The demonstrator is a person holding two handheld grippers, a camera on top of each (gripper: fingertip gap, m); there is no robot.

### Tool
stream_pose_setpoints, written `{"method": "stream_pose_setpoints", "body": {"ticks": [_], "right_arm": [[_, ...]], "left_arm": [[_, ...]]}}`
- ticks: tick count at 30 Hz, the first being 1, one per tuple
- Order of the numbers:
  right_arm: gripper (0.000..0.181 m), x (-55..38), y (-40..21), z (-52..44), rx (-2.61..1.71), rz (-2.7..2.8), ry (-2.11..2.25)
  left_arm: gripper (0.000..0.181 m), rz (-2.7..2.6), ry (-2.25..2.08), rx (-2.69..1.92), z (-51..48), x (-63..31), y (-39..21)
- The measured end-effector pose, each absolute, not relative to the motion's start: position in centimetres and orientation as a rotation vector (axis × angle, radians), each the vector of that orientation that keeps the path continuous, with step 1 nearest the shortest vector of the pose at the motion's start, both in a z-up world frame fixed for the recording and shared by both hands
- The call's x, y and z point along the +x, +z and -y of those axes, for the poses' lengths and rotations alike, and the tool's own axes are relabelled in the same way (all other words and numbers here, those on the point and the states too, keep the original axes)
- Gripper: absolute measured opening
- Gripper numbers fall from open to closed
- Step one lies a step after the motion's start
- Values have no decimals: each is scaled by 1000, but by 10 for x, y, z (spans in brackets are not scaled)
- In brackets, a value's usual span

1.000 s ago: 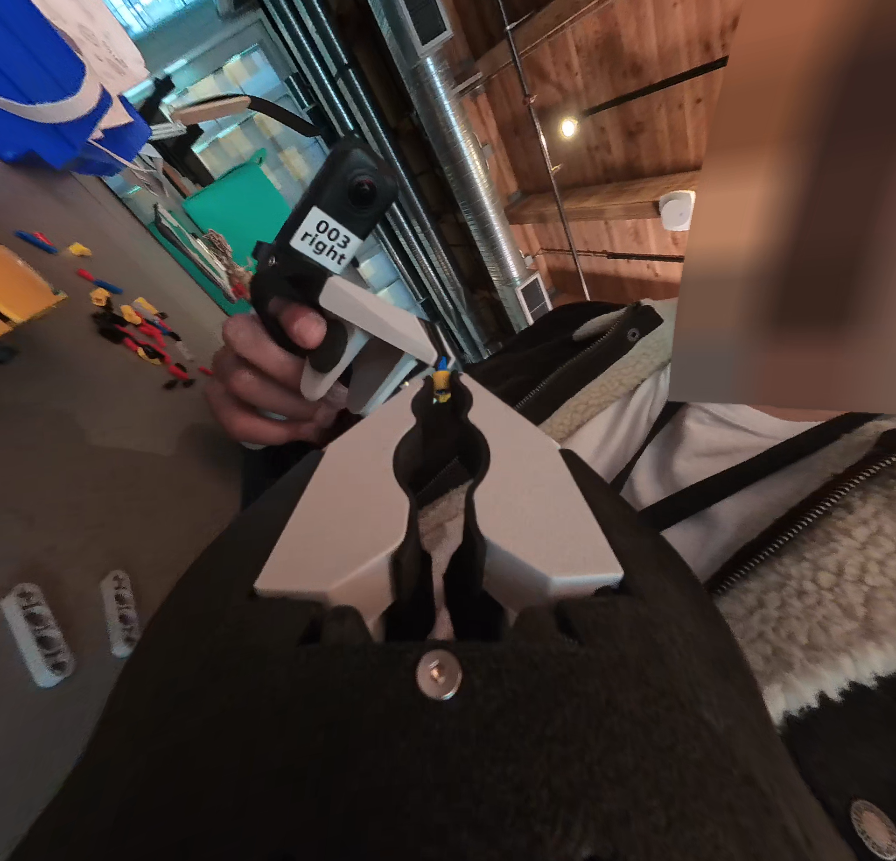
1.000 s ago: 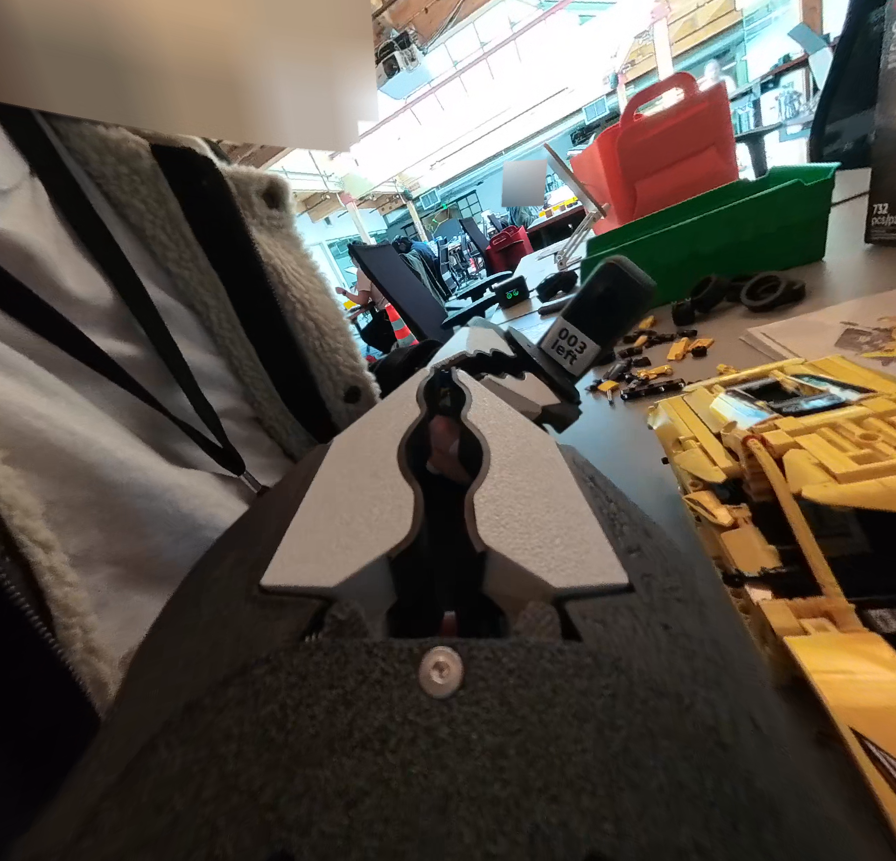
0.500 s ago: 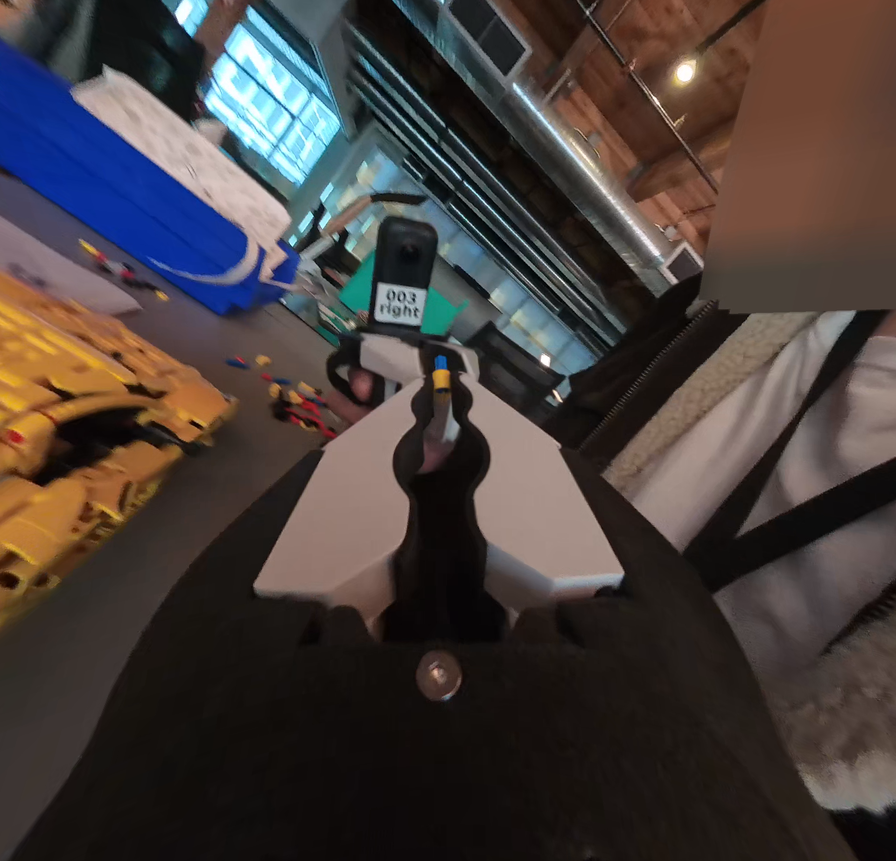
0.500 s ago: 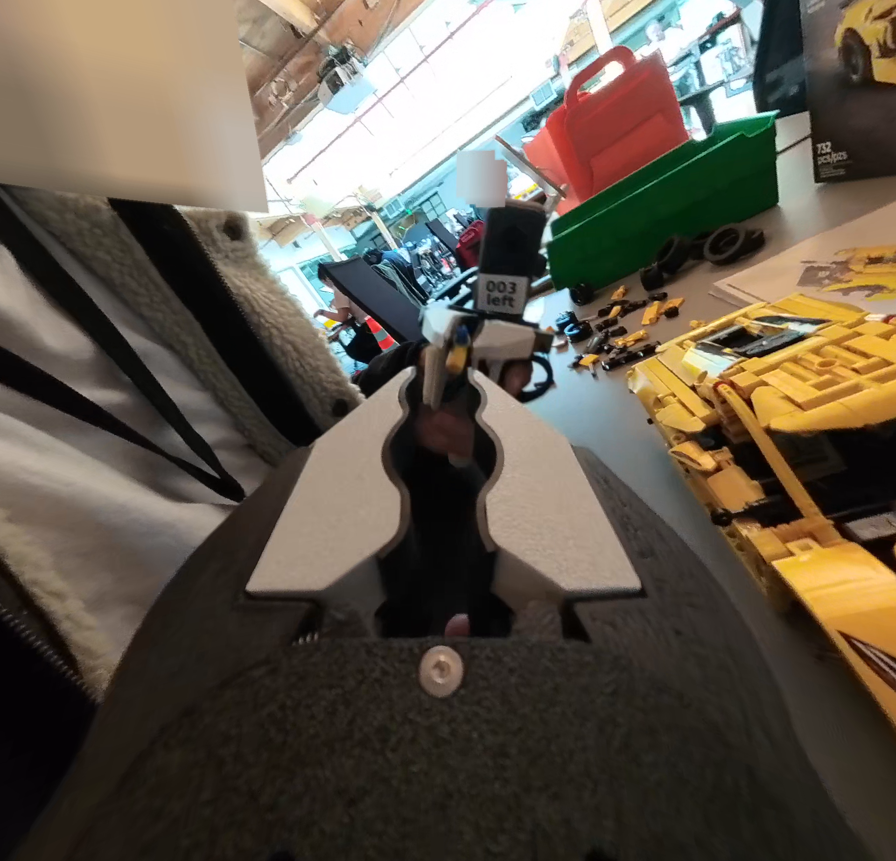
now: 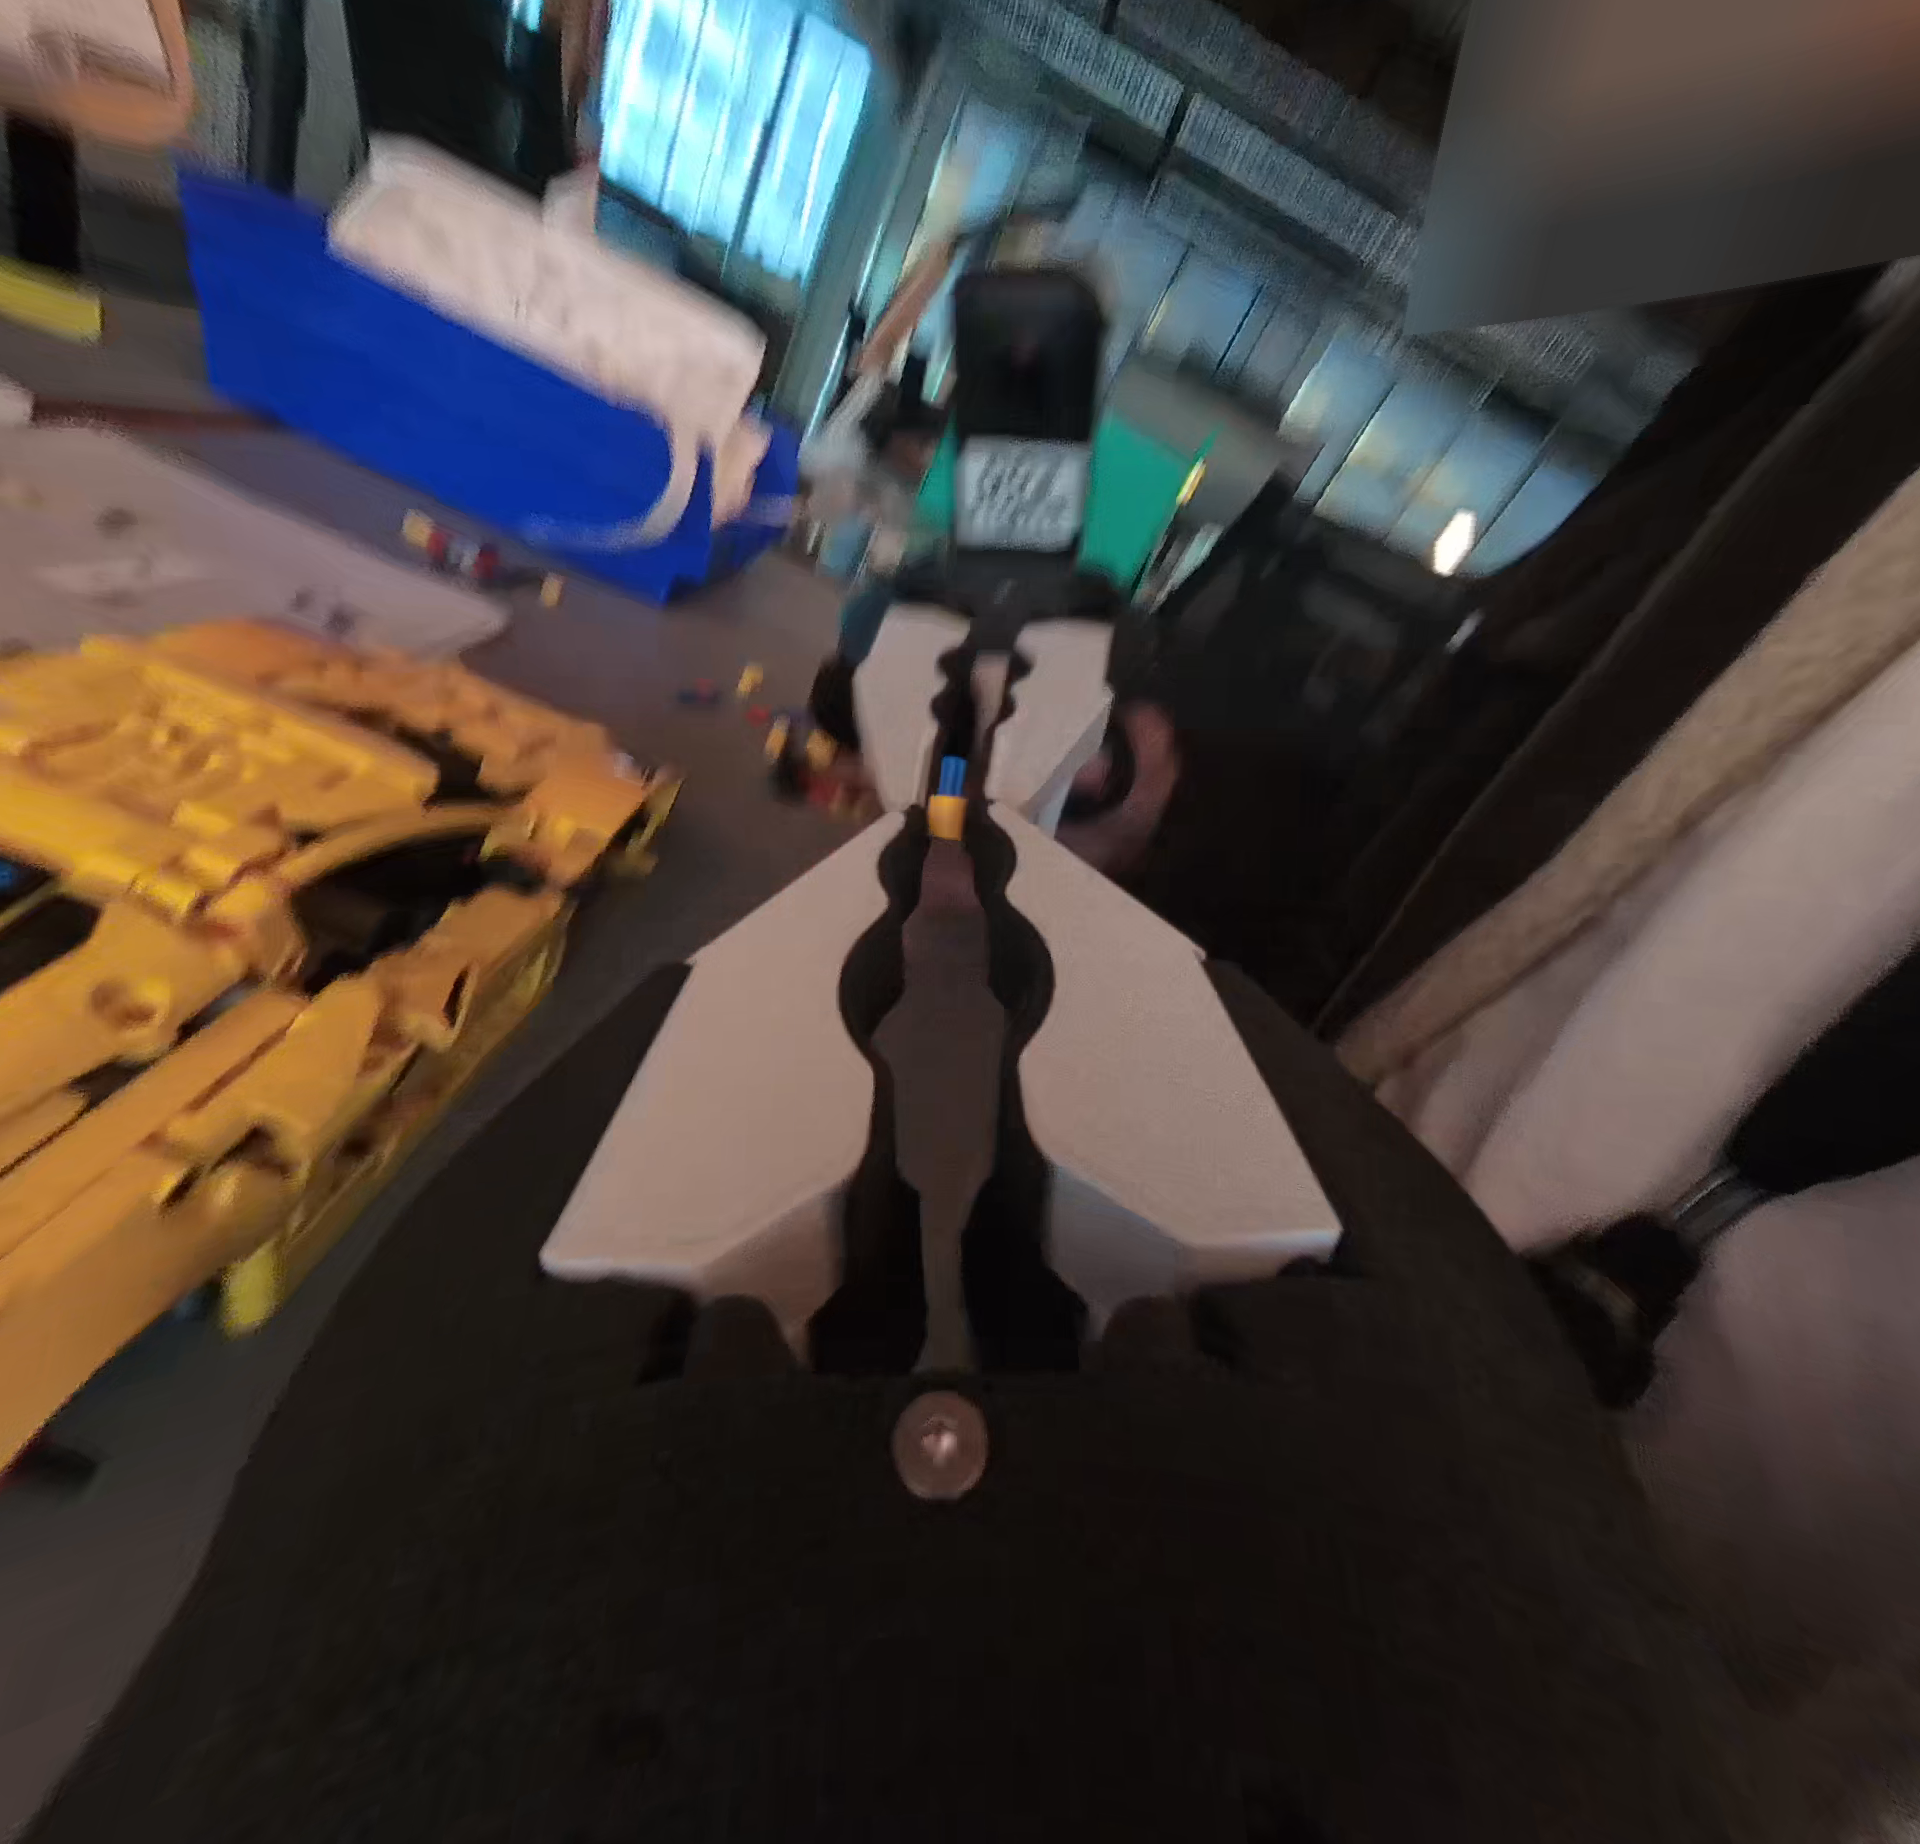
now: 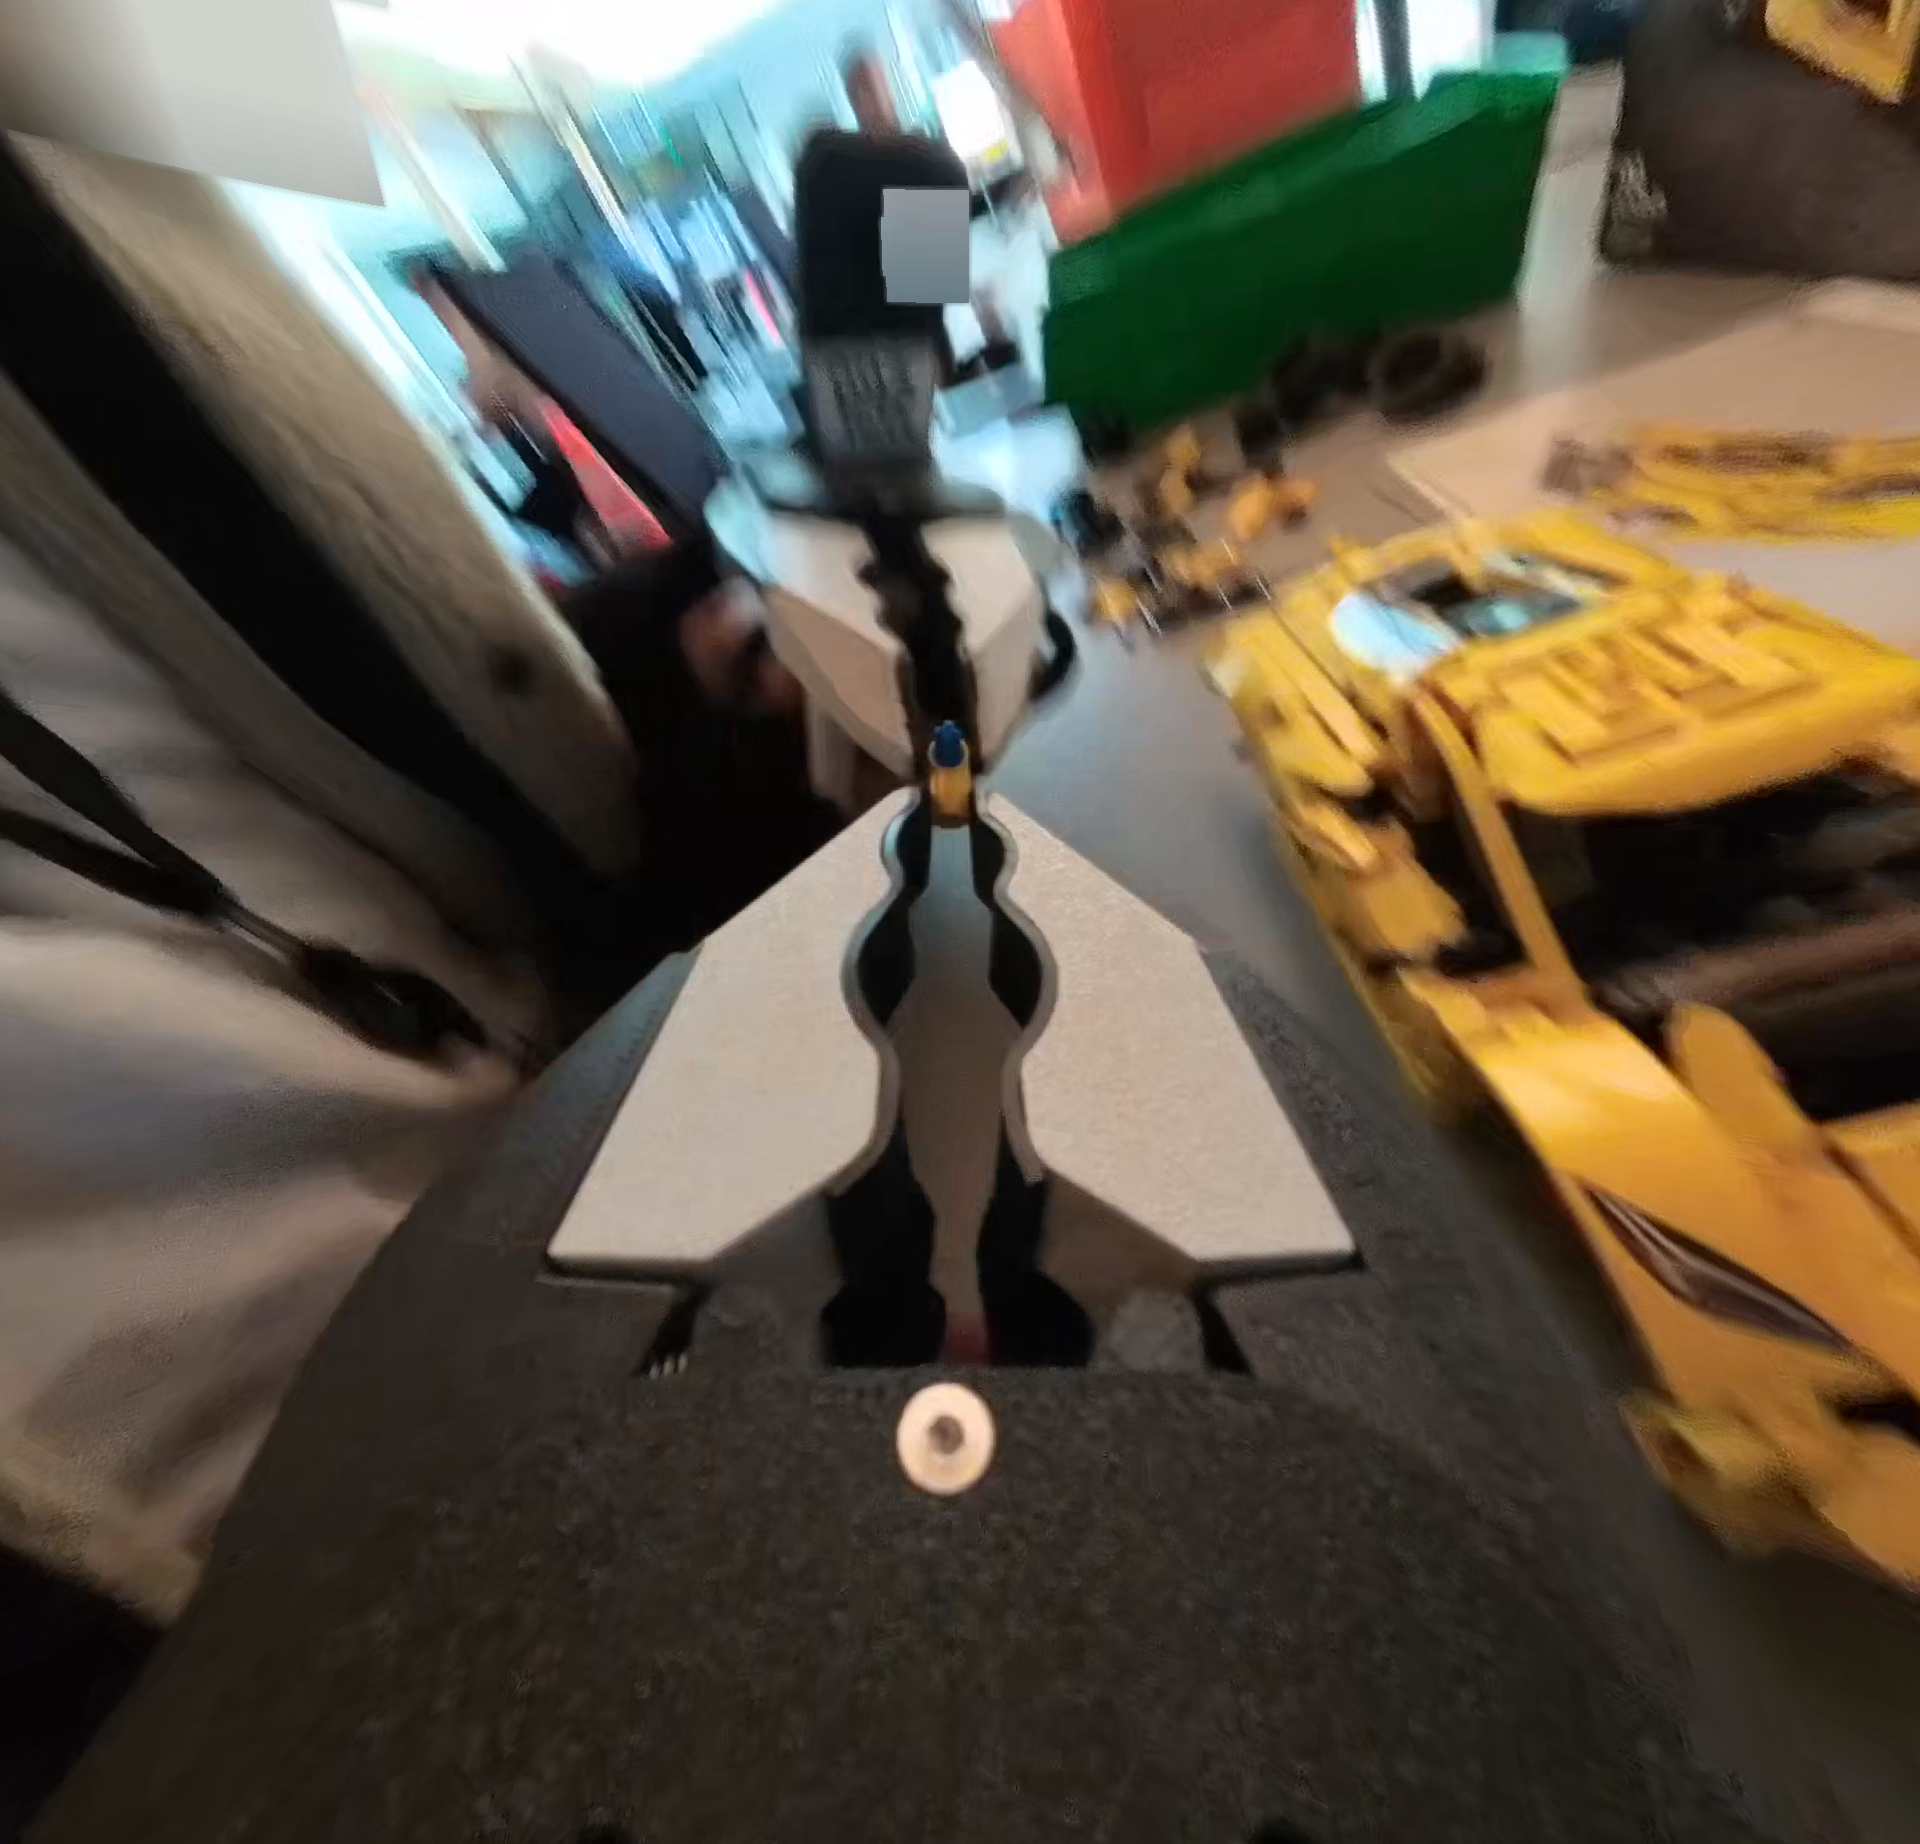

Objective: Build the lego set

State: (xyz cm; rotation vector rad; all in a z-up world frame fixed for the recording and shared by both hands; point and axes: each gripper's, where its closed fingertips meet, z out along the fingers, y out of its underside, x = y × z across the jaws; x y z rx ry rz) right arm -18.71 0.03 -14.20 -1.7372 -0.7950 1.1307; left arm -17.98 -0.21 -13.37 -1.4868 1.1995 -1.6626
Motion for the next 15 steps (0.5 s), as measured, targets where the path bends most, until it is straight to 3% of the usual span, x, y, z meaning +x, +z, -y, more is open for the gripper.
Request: {"method": "stream_pose_setpoints", "body": {"ticks": [5, 7, 15], "right_arm": [[7, -145, -234, 2, -2066, 1216, 523], [6, -140, -242, 2, -2081, 1248, 482], [7, -142, -246, 1, -2040, 1242, 474]], "left_arm": [[28, -1517, -1229, -1713, -2, -191, -192], [36, -1618, -1082, -1754, 0, -194, -210], [37, -1661, -877, -1826, -3, -190, -236]]}}
